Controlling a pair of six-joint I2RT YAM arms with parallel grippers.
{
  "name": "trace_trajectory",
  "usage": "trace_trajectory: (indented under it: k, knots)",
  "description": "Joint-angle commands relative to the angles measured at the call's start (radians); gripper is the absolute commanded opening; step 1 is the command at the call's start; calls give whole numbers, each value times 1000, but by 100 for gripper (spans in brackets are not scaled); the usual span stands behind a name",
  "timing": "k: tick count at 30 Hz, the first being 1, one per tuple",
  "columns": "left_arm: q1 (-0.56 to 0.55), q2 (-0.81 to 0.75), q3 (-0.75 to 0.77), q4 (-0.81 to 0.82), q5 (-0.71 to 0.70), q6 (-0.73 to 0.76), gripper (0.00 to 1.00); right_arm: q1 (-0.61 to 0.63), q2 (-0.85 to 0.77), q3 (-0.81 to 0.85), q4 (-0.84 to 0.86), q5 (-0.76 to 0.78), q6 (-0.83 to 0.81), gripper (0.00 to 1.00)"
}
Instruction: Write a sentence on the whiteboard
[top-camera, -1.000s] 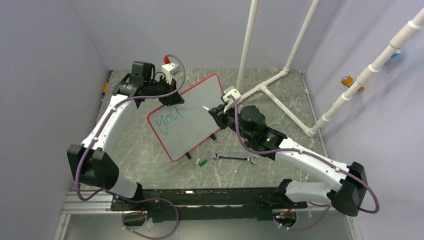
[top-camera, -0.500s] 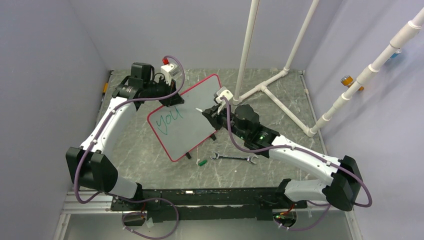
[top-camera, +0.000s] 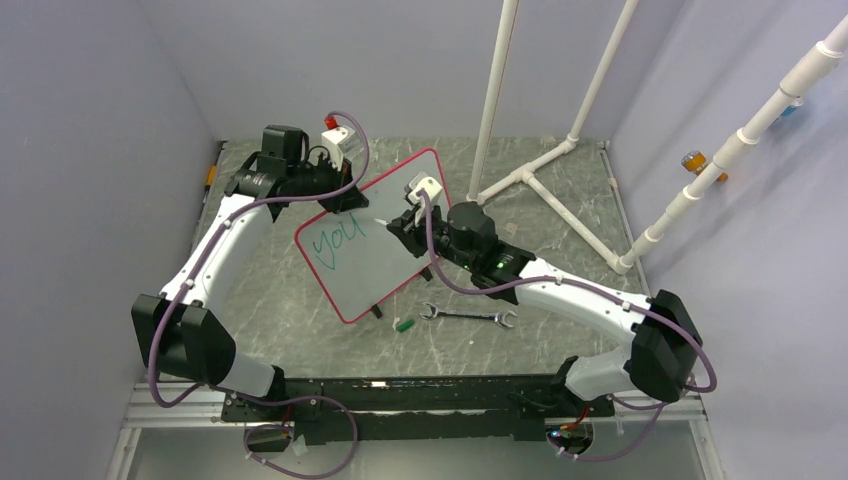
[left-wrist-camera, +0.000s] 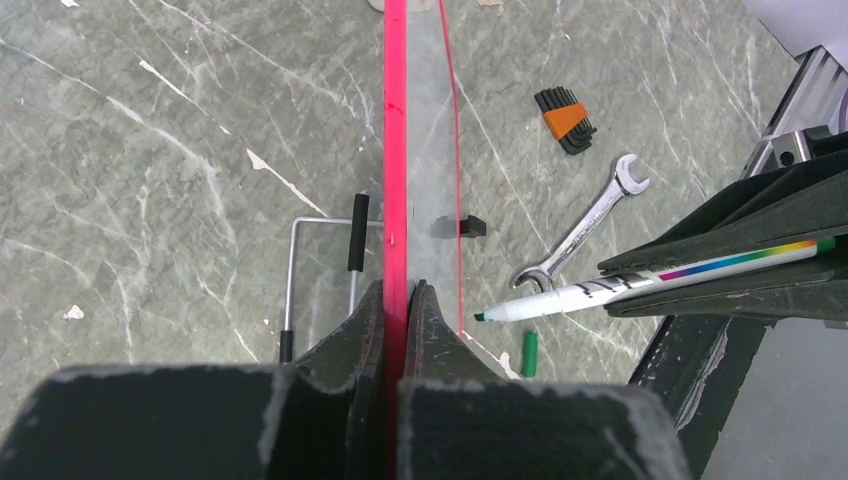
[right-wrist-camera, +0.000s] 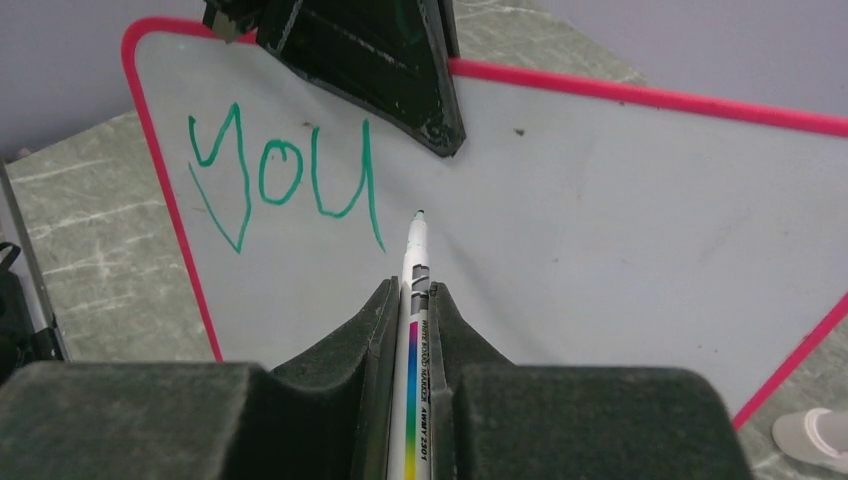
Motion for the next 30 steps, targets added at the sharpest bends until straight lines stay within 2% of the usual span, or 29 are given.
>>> trace_trajectory:
  k: [1, 11, 30]
  knots:
    - [-2, 13, -43, 1, -190, 136, 0, -3, 24, 74, 85, 45, -9, 0]
    - [-3, 2, -48, 4, -194, 140, 0, -4, 73, 140, 91, 133, -20, 0]
    - [-4, -10, -57, 7, -198, 144, 0, -5, 126, 158, 68, 139, -33, 0]
